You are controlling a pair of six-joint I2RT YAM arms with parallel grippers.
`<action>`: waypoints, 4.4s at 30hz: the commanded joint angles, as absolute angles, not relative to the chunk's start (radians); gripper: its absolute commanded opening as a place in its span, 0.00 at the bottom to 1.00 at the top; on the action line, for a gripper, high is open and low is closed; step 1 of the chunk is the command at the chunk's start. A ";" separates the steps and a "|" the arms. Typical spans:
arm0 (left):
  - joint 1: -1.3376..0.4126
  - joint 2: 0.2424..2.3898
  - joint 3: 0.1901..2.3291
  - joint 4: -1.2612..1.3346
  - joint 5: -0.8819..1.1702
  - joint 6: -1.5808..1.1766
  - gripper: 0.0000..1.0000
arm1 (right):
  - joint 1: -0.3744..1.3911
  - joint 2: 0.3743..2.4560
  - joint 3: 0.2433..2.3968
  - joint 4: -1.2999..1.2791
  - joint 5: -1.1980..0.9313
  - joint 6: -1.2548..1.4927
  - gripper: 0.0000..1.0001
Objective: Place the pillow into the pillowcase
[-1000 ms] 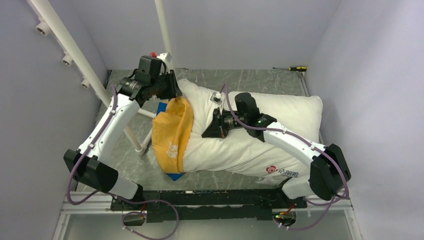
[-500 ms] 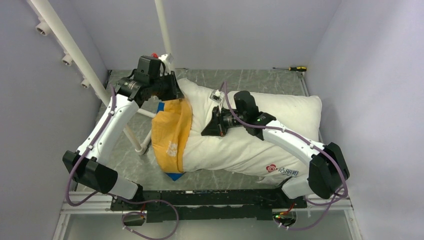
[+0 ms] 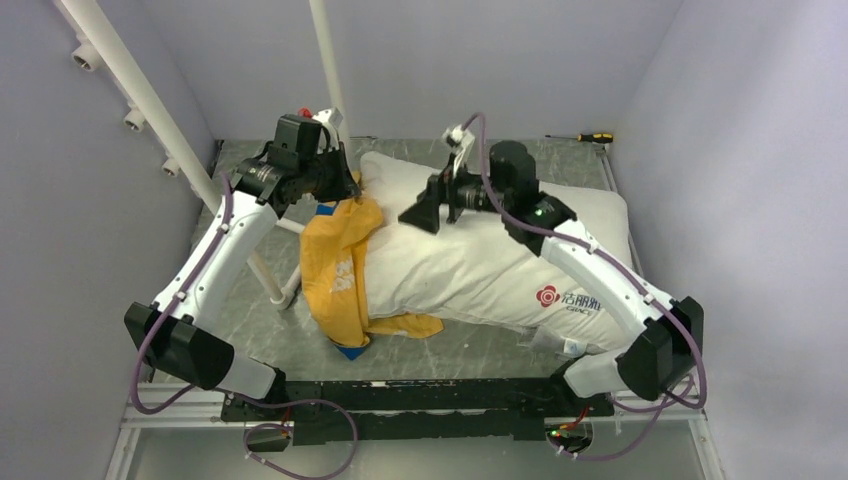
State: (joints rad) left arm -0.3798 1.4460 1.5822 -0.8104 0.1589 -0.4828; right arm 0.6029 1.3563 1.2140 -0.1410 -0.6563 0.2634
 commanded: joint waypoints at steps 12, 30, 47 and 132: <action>-0.374 1.408 1.549 -0.770 0.126 -0.460 0.00 | 0.433 2.102 1.947 -0.318 -0.660 0.351 0.99; -0.313 1.415 1.508 -0.711 0.077 -0.465 0.00 | 0.434 1.960 1.700 -0.224 -1.136 0.387 0.00; -0.270 1.236 1.416 -0.364 0.345 -0.411 0.00 | 0.615 1.798 1.568 -0.492 -1.059 0.199 0.00; -0.975 1.904 1.767 -0.047 0.649 -0.828 0.00 | 0.125 1.862 1.312 0.591 -0.683 1.033 0.00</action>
State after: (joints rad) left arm -0.8330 1.9263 1.8359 -0.0536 0.3500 -0.7986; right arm 0.1299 1.8156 1.2453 0.6807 -0.8303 1.0733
